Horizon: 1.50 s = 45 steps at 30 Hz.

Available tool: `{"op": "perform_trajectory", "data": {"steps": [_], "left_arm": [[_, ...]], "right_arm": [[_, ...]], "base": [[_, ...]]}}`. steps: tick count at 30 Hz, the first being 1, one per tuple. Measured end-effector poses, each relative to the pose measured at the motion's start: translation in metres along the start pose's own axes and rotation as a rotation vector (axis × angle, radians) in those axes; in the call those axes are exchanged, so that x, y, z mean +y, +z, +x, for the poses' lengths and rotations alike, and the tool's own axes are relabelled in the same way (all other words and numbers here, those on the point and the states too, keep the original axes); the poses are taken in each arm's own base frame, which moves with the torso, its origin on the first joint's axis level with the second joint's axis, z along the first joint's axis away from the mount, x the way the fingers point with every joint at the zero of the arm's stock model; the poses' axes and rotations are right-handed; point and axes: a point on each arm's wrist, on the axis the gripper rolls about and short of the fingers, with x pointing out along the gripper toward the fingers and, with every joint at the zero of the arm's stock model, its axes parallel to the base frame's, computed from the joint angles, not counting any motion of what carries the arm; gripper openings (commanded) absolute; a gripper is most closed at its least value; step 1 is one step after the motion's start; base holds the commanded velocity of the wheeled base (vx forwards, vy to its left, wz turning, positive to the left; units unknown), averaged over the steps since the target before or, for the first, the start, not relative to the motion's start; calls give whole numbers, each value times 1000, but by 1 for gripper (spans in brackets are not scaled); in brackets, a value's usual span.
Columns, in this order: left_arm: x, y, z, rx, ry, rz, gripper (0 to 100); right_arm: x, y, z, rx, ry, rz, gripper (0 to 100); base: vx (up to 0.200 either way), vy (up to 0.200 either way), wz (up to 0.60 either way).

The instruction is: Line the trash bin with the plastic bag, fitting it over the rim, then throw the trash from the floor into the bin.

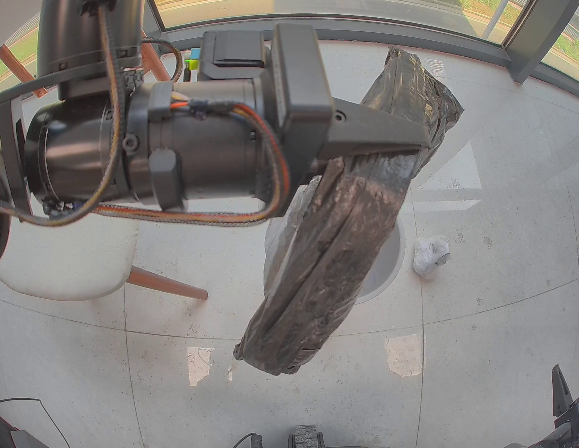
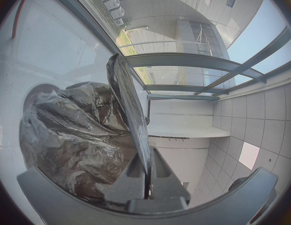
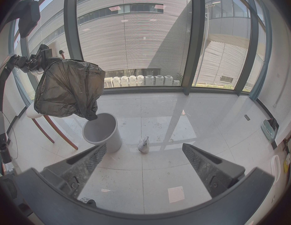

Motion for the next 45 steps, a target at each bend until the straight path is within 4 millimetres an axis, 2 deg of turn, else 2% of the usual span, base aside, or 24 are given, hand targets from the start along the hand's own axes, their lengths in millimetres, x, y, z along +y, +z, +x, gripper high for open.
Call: {"op": "perform_trajectory", "data": {"steps": [10,18,31,45], "left_arm": [[8,10,-6,-37,27,9,0],[15,14,-3,-46,43,7,0],[39,14,10,-23,90,9,0],[68,6,28,28,142,-37,0]], "right_arm": [[0,0,0,0,0,0,100],[0,0,0,0,0,0,100],[0,0,0,0,0,0,100],[0,0,0,0,-1,0,100]], "base": [[0,0,0],[0,0,0],[0,0,0],[0,0,0]]}}
